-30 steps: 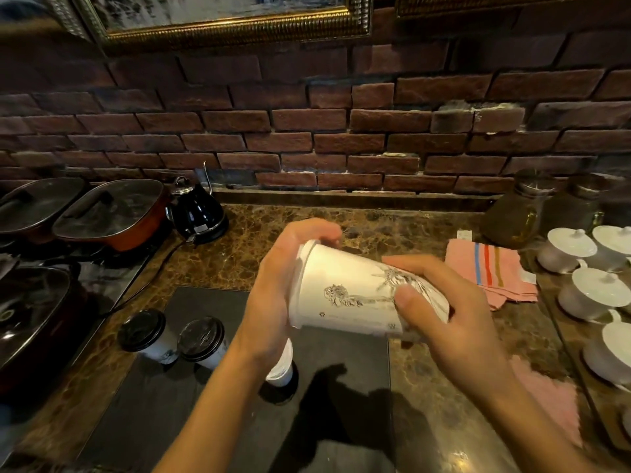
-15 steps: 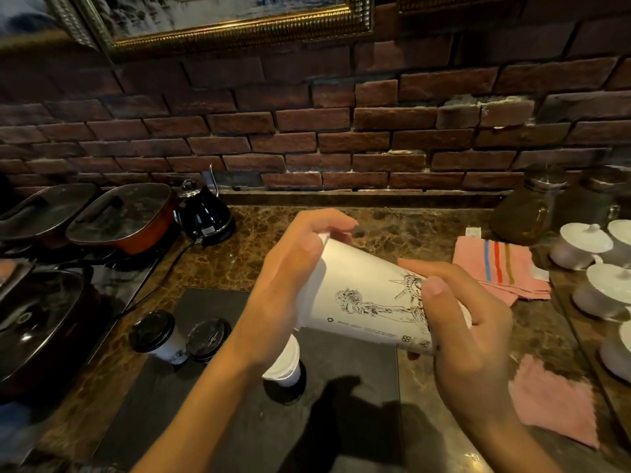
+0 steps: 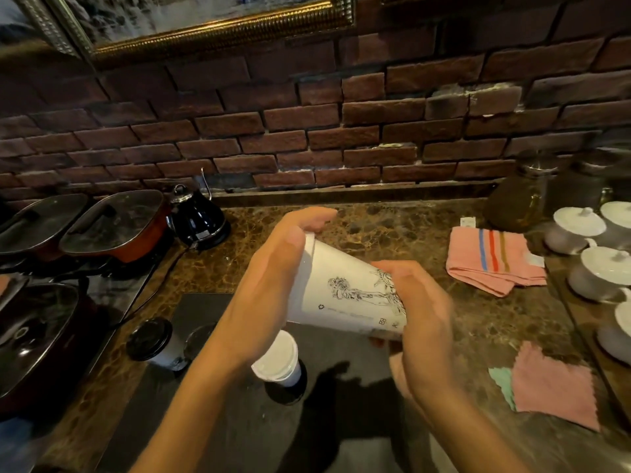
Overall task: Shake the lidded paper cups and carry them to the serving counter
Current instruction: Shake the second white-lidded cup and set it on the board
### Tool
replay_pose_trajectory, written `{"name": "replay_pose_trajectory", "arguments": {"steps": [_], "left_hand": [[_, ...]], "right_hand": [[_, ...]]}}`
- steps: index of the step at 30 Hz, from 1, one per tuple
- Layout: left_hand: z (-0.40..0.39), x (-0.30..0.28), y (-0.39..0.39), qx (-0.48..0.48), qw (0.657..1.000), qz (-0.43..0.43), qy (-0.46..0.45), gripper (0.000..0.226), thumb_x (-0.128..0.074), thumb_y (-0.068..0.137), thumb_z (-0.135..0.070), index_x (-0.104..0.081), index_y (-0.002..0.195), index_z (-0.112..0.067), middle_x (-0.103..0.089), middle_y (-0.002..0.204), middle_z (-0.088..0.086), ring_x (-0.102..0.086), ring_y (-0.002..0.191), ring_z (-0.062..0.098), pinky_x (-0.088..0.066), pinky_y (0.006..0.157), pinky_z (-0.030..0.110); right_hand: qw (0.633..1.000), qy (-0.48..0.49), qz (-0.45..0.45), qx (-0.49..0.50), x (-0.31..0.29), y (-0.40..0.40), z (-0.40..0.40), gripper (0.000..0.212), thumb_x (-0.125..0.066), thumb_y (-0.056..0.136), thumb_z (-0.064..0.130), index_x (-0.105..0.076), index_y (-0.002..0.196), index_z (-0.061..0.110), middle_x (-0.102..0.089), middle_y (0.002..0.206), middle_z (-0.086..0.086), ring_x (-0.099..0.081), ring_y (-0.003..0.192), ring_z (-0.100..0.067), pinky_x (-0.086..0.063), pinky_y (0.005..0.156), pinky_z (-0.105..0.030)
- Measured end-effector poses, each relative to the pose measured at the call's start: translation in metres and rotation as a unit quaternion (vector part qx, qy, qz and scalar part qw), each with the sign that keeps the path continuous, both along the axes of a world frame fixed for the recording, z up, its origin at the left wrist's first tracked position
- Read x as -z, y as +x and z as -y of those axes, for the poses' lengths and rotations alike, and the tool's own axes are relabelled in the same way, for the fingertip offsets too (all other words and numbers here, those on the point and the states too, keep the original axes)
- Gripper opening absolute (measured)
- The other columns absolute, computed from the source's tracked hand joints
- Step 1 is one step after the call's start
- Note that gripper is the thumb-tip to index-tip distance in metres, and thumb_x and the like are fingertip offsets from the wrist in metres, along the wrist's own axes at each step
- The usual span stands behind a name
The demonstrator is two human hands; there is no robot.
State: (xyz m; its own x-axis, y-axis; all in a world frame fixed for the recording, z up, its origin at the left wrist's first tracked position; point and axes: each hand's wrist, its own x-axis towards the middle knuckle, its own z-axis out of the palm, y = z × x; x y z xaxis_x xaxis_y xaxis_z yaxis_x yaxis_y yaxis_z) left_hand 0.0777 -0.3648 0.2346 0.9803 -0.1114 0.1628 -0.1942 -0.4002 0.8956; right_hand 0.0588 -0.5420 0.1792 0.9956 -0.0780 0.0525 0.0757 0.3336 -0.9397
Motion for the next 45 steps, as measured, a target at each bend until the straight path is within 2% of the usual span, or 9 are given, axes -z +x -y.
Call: {"name": "replay_pose_trajectory", "arguments": {"steps": [3,8,13,20,23,29,38,42,45], "left_hand": [[0.013,0.003,-0.015,-0.053,0.995,0.004,-0.086,0.033,-0.035,0.098,-0.06,-0.053,0.126,-0.063,-0.062,0.133,-0.016,-0.06,0.122,0.005,-0.051,0.099,0.042],[0.027,0.024,-0.028,-0.082,0.948,-0.072,-0.299,0.041,-0.056,0.099,-0.024,-0.054,0.135,-0.043,-0.071,0.121,-0.008,-0.07,0.108,0.018,-0.059,0.081,0.037],[0.035,0.046,-0.027,-0.091,0.868,-0.238,-0.427,0.046,-0.06,0.086,-0.042,-0.063,0.13,-0.026,-0.072,0.123,0.012,-0.069,0.112,0.035,-0.053,0.094,0.062],[0.034,0.085,-0.027,-0.099,0.866,-0.285,-0.398,0.038,-0.064,0.091,-0.036,-0.061,0.129,-0.032,-0.071,0.125,0.01,-0.07,0.111,0.033,-0.054,0.091,0.063],[0.042,0.1,-0.031,-0.145,0.879,-0.271,-0.364,0.024,-0.065,0.093,-0.032,-0.066,0.117,-0.034,-0.075,0.114,0.004,-0.073,0.105,0.026,-0.059,0.085,0.056],[0.055,0.133,-0.038,-0.212,0.897,-0.269,-0.279,0.023,-0.064,0.096,-0.029,-0.058,0.118,-0.026,-0.071,0.114,0.003,-0.07,0.104,0.02,-0.062,0.085,0.048],[0.058,0.197,-0.04,-0.238,0.798,-0.343,-0.435,0.029,-0.047,0.102,-0.03,-0.065,0.122,-0.021,-0.072,0.123,0.007,-0.065,0.118,0.027,-0.051,0.1,0.058],[0.06,0.218,-0.043,-0.243,0.812,-0.342,-0.405,0.027,-0.047,0.1,-0.027,-0.062,0.123,-0.024,-0.068,0.128,0.003,-0.062,0.12,0.022,-0.057,0.092,0.049],[0.06,0.229,-0.048,-0.247,0.81,-0.348,-0.402,0.027,-0.048,0.1,-0.025,-0.061,0.124,-0.022,-0.068,0.127,0.004,-0.064,0.119,0.022,-0.06,0.085,0.043]], "right_hand": [[0.997,0.03,-0.064,-0.015,0.006,0.008,0.003,0.025,-0.047,0.101,0.025,-0.07,0.091,0.019,-0.069,0.086,-0.012,-0.063,0.073,-0.024,-0.04,0.045,-0.029],[0.983,0.104,-0.149,-0.032,0.019,0.009,0.006,0.029,-0.051,0.096,0.027,-0.069,0.074,0.027,-0.069,0.074,0.004,-0.066,0.063,-0.009,-0.034,0.051,-0.027],[0.986,0.084,-0.141,-0.038,0.042,0.019,-0.001,0.028,-0.05,0.099,0.026,-0.071,0.08,0.023,-0.068,0.078,0.004,-0.063,0.075,-0.014,-0.046,0.055,-0.032],[0.978,-0.202,-0.033,-0.046,0.093,0.027,0.001,0.027,-0.044,0.105,0.026,-0.068,0.105,0.038,-0.064,0.114,0.004,-0.061,0.11,-0.013,-0.052,0.097,-0.045],[0.981,-0.176,-0.054,-0.063,0.097,0.02,-0.002,0.032,-0.043,0.105,0.014,-0.071,0.1,0.029,-0.073,0.099,0.008,-0.069,0.099,-0.014,-0.056,0.091,-0.046],[0.967,-0.092,-0.137,-0.192,0.123,0.005,0.006,0.041,-0.041,0.099,0.051,-0.066,0.124,0.03,-0.071,0.123,0.007,-0.064,0.119,-0.012,-0.047,0.106,-0.041],[0.959,-0.066,-0.249,-0.117,0.164,0.005,0.002,0.03,-0.042,0.105,0.031,-0.068,0.113,0.02,-0.073,0.116,-0.008,-0.067,0.112,-0.026,-0.051,0.1,-0.052],[0.949,-0.049,-0.291,-0.111,0.181,0.004,0.001,0.036,-0.039,0.106,0.034,-0.063,0.124,0.014,-0.072,0.119,-0.011,-0.068,0.11,-0.023,-0.058,0.078,-0.031],[0.944,-0.046,-0.307,-0.112,0.192,-0.001,0.002,0.035,-0.042,0.105,0.033,-0.064,0.126,0.015,-0.072,0.121,-0.011,-0.067,0.115,-0.026,-0.057,0.092,-0.04]]}}
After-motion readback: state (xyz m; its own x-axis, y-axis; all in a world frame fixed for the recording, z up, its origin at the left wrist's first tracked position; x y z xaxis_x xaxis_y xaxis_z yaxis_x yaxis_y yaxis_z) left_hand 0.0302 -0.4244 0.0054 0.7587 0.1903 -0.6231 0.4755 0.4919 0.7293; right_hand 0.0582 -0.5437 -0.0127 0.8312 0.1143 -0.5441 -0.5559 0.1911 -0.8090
